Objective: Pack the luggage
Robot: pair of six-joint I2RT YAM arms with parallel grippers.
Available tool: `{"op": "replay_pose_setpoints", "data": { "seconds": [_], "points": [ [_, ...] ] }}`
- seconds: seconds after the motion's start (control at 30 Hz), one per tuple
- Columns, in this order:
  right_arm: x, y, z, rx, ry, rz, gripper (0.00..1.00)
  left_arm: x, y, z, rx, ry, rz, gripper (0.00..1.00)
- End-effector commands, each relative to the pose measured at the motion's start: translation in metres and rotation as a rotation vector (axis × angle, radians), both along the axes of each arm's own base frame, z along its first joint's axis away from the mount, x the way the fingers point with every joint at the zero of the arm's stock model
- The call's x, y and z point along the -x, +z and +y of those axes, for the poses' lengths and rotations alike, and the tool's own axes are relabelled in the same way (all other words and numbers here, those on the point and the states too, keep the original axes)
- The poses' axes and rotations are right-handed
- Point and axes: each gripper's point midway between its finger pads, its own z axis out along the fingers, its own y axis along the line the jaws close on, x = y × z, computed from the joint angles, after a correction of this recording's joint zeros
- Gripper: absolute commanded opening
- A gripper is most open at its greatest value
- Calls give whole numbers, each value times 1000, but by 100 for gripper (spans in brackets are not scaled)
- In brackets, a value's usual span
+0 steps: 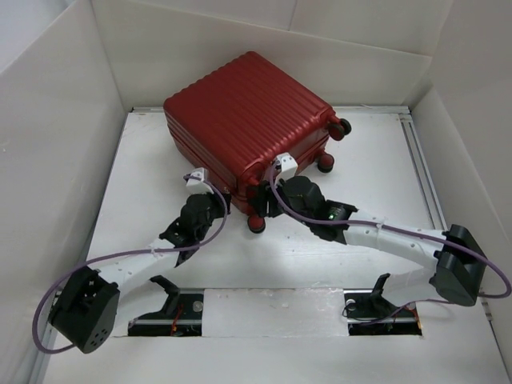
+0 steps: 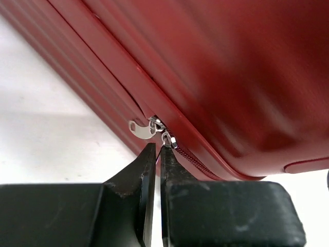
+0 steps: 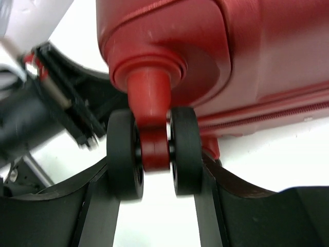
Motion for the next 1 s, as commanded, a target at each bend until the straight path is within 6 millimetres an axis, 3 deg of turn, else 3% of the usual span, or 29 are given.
{"op": "replay_pose_setpoints", "data": {
  "seconds": [0.0,0.13,0.3,0.37,0.4,0.47,0.5,0.53,0.57,0.6,0.7,0.73,0.8,0.87,0.97],
  "points": [
    [18,47,-16,-114,7,-46,0,-29,1,104,8,411,-13,0],
    [25,48,-20,-125,25,-46,0,-37,9,115,129,415,-5,0],
    [33,43,-16,-120,51,-37,0,-31,24,110,230,406,-21,0],
    [36,48,-12,-134,60,-35,0,-24,38,117,263,441,-52,16],
    [38,48,-11,-132,62,-37,0,-21,45,120,291,454,-68,31],
    [41,50,-12,-130,58,-41,0,-12,59,123,345,467,-108,49],
    [46,57,-12,-139,67,-46,0,-3,82,125,395,458,-172,55],
    [45,58,-16,-139,51,-41,3,2,89,127,410,454,-198,65],
    [48,65,-18,-155,49,-54,29,7,100,126,443,439,-227,94],
    [52,70,-19,-153,52,-55,43,17,122,123,485,398,-293,100],
    [56,87,-30,-171,27,-78,83,28,148,107,475,268,-343,100],
    [60,85,-33,-155,23,-74,100,31,154,88,463,155,-338,100],
    [60,89,-45,-156,-22,-81,100,30,157,72,430,70,-292,100],
    [61,96,-63,-151,-63,-93,100,29,136,51,380,-35,-203,100],
    [66,106,-91,-141,-107,-94,100,38,128,43,324,-86,-183,100]
  ]
}}
